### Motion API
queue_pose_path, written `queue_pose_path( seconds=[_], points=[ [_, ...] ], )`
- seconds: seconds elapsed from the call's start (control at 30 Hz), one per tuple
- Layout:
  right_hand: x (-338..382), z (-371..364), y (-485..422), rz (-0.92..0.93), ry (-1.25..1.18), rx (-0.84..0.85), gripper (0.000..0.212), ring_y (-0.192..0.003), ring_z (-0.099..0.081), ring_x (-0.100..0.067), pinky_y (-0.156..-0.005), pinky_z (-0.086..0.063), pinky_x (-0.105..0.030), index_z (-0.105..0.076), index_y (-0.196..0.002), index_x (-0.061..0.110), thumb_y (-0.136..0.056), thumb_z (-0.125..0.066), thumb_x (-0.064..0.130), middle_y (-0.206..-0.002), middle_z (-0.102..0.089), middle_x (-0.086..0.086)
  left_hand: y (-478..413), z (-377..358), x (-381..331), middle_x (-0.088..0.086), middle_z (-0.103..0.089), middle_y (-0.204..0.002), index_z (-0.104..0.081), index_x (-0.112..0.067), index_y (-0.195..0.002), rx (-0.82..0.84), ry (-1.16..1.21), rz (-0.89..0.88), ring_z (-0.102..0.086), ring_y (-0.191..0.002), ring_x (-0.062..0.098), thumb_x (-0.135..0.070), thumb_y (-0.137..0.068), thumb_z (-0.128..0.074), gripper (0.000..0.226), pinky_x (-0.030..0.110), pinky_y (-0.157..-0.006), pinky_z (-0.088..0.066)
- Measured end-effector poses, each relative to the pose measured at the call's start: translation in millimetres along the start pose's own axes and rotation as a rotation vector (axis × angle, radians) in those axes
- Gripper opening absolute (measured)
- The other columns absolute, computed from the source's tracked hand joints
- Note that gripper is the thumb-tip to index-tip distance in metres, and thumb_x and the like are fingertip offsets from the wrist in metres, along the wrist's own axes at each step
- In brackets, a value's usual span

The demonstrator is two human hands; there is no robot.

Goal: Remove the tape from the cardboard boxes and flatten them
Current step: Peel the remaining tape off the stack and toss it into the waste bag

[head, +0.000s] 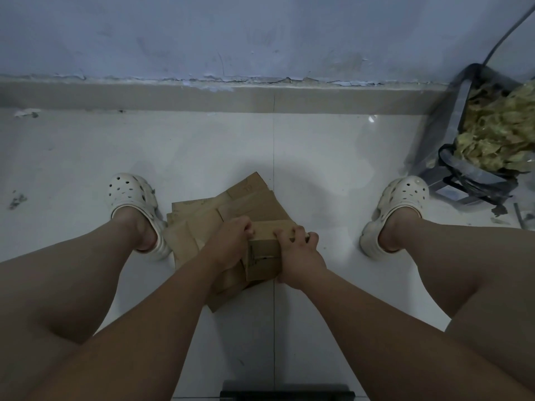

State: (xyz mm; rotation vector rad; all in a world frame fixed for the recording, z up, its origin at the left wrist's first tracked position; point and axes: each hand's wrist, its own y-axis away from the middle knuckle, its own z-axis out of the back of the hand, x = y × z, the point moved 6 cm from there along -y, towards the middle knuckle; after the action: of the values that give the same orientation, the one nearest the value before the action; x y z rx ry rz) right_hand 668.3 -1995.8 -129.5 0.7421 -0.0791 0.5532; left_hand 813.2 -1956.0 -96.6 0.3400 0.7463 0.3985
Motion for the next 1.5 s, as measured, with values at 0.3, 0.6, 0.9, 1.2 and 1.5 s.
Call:
queue_pose_path(
  seconds=[0.3,0.6,0.9,1.2,1.5],
  points=[
    [-3,2,-1,-0.007,-0.037,-0.004,0.091,-0.131,-0.013,-0.042,-0.098,-0.044,-0.047,-0.015,-0.145,0.034,-0.076,-0.075,0.032,-0.149,-0.009,-0.013,1,10,-3,-0.007,-0.06,-0.081,-0.059,-0.018,-0.088,-0.123,0.065,-0.035,-0.057,-0.078,0.013,-0.011,-0.093,-0.053,0.01,0.022,-0.069,-0.045],
    [-1,7,-8,-0.003,0.021,0.015,0.104,-0.135,-0.009,-0.046,-0.098,-0.044,-0.047,-0.014,-0.145,0.026,-0.067,-0.082,0.044,-0.147,-0.011,-0.017,6,12,-3,-0.006,-0.062,-0.101,-0.062,-0.019,-0.121,-0.213,0.195,0.038,-0.057,-0.1,0.013,-0.008,-0.095,-0.05,0.031,0.018,-0.084,-0.038],
    [-2,14,-25,-0.016,0.005,0.047,0.114,-0.139,0.006,-0.051,-0.1,-0.041,-0.053,-0.003,-0.146,0.033,-0.063,-0.081,0.04,-0.152,0.001,-0.013,38,-14,-11,0.012,-0.058,-0.107,-0.062,-0.004,-0.116,-0.214,-0.216,-0.111,-0.054,-0.083,0.02,-0.012,-0.074,-0.073,0.044,0.023,-0.066,-0.043],
    [3,15,-27,0.024,0.036,0.024,0.128,-0.14,0.007,-0.05,-0.104,-0.038,-0.054,0.016,-0.149,0.038,-0.064,-0.08,0.046,-0.154,0.002,-0.012,42,-7,-18,0.002,-0.047,-0.075,-0.056,-0.009,-0.077,-0.355,-0.188,-0.101,-0.04,-0.062,0.015,-0.015,-0.086,-0.056,0.011,0.018,-0.051,-0.025],
    [2,17,-28,0.047,0.131,-0.02,0.114,-0.142,0.005,-0.051,-0.115,-0.008,-0.059,-0.005,-0.147,0.027,-0.063,-0.077,0.053,-0.151,-0.013,-0.021,36,-11,-28,0.011,-0.059,-0.106,-0.054,-0.008,-0.093,-0.263,-0.338,-0.166,-0.051,-0.079,0.021,-0.009,-0.083,-0.063,0.014,0.025,-0.061,-0.038]
  ],
)
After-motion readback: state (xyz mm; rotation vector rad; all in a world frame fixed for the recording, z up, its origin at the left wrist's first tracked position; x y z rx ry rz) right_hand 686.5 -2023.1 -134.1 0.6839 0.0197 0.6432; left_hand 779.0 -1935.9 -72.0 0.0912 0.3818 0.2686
